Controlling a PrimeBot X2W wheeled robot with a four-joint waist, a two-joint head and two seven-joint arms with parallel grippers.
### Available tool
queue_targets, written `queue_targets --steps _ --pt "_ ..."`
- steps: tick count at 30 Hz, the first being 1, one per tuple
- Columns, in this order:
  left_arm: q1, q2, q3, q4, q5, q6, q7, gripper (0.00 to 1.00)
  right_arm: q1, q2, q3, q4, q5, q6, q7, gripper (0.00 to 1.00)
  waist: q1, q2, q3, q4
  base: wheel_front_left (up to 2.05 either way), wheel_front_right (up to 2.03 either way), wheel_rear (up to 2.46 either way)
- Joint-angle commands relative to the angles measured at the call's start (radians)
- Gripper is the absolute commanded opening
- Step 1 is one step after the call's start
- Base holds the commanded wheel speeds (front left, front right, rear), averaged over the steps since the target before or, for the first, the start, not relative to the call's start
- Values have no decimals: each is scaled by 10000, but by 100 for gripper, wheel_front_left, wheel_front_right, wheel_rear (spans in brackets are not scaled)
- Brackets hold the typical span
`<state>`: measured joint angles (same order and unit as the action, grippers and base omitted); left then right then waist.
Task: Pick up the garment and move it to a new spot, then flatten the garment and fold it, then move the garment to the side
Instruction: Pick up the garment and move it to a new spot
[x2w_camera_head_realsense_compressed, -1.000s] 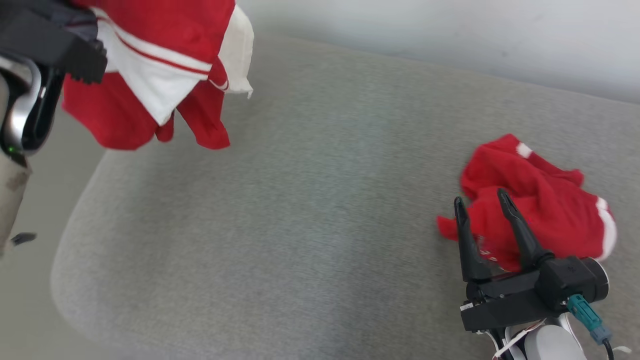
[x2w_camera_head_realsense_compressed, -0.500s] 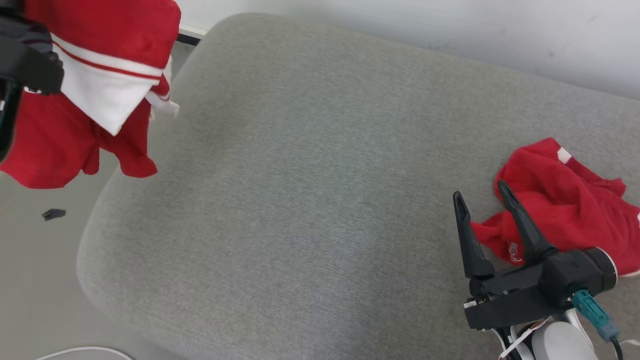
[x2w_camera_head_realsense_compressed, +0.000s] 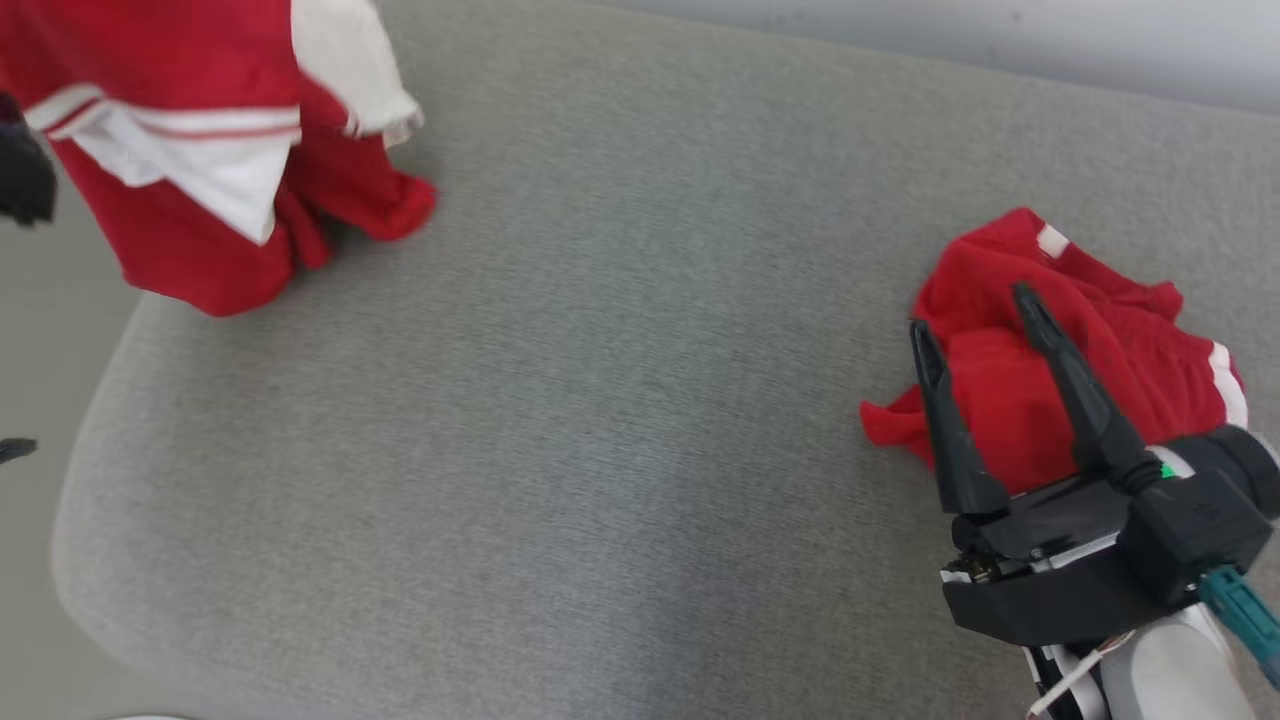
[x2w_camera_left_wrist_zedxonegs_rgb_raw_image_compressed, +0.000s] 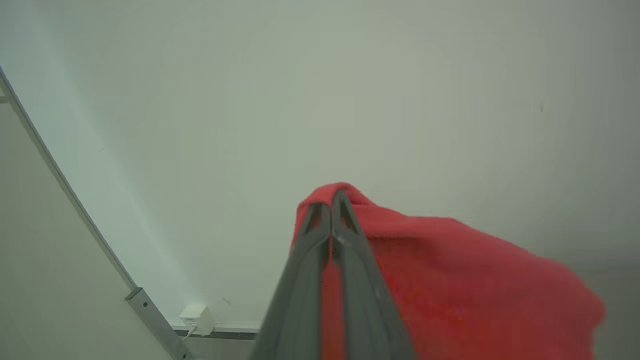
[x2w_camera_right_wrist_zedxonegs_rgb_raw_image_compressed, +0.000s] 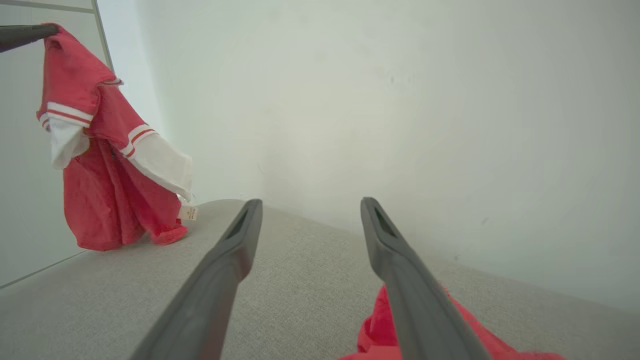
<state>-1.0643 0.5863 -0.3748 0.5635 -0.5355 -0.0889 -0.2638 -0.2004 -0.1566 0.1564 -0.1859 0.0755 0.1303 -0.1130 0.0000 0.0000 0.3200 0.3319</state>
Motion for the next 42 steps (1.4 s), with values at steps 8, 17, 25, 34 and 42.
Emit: queue_targets --steps 8,17,25,34,42 --pt "931 -603 611 1433 44 -170 -11 0 -156 -282 81 -1049 -160 9 524 100 0 0 829 -800 0 0 0" --pt "1609 -1469 1001 3228 39 -389 -11 0 -258 -463 168 -1806 -240 9 993 100 0 0 1184 -1106 0 0 0" --pt "1291 -1443 996 3453 364 -396 -11 100 -166 -348 167 -1701 -218 9 942 100 0 0 1034 -1009 0 0 0" --pt "844 -1007 1366 2188 1298 -402 -11 100 -67 34 179 -979 27 9 320 100 0 0 217 -1145 0 0 0" --pt "1118 -1288 1662 584 1840 -365 -10 100 3 362 -23 -300 105 9 -303 100 0 0 -292 -1925 0 0 0"
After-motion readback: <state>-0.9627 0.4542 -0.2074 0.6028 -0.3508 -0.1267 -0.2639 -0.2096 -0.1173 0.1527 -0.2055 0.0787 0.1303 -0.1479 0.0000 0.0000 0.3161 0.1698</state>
